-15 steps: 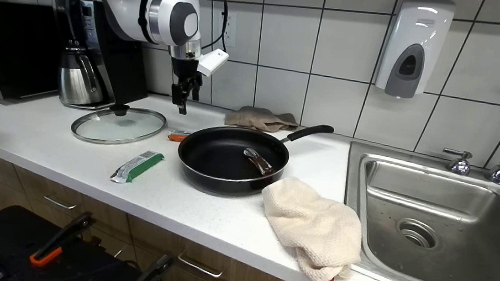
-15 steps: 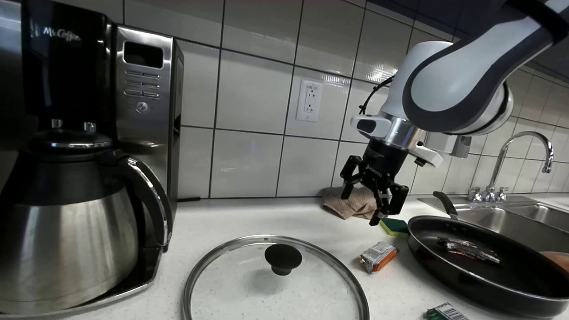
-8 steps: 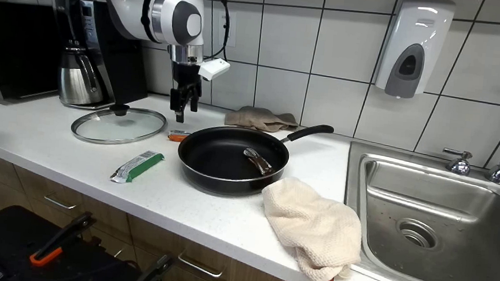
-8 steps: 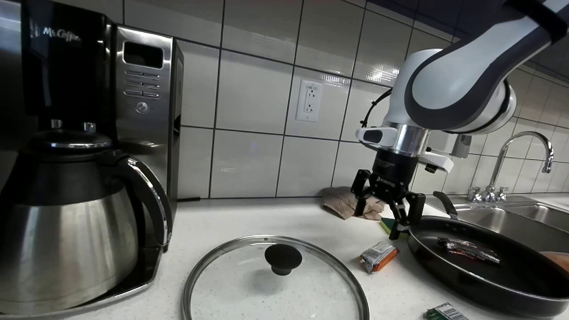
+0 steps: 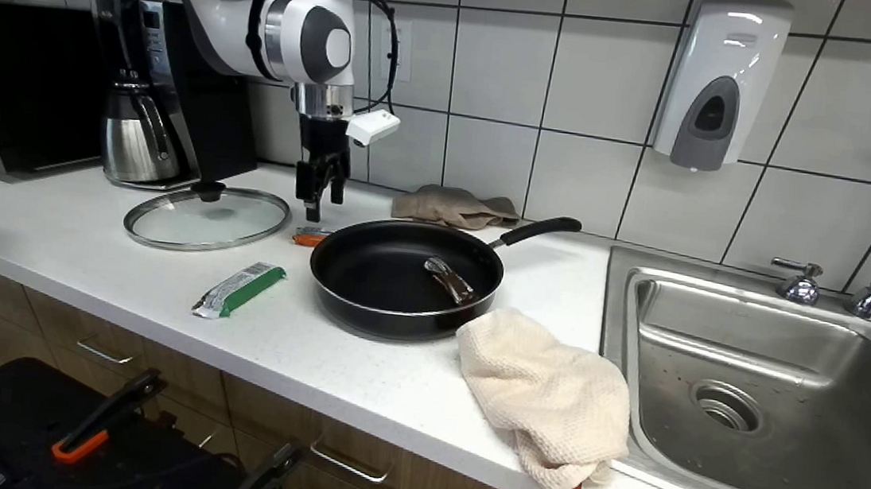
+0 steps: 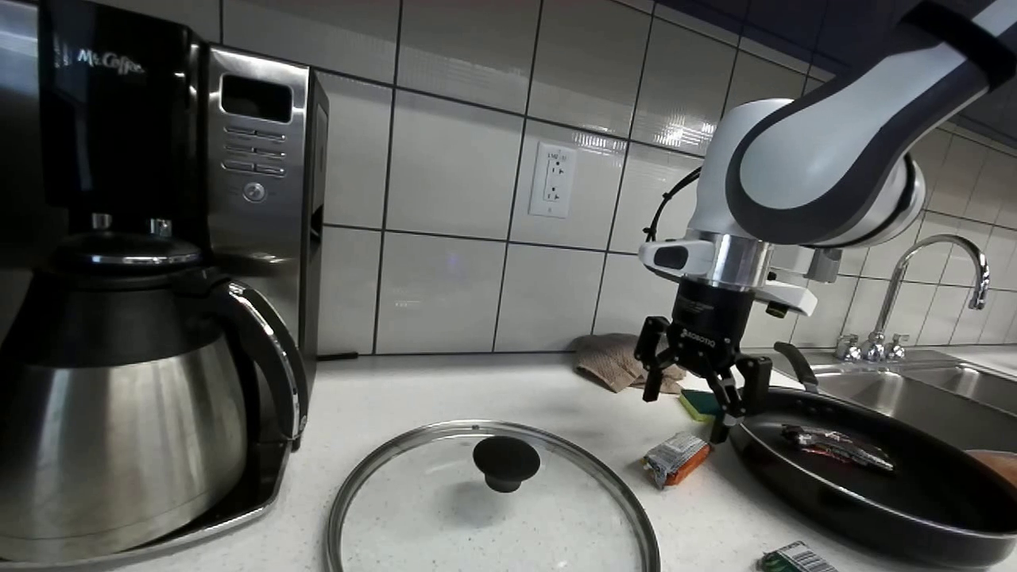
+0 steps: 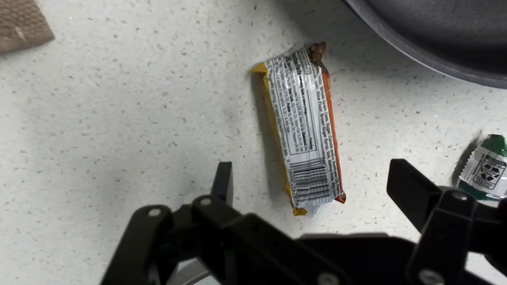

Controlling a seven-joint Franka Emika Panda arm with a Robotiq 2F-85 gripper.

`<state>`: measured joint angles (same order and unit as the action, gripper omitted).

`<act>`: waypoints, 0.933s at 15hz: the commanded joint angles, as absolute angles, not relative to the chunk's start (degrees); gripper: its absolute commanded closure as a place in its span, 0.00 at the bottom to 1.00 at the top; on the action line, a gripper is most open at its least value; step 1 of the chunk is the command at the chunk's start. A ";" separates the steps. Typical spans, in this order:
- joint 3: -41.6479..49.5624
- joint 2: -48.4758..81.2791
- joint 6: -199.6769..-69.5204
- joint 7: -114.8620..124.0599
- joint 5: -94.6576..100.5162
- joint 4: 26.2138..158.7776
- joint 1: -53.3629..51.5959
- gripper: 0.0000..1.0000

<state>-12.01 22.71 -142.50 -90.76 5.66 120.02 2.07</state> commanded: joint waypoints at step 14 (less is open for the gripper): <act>-11.41 26.44 -143.88 -92.77 6.53 120.23 1.06 0.25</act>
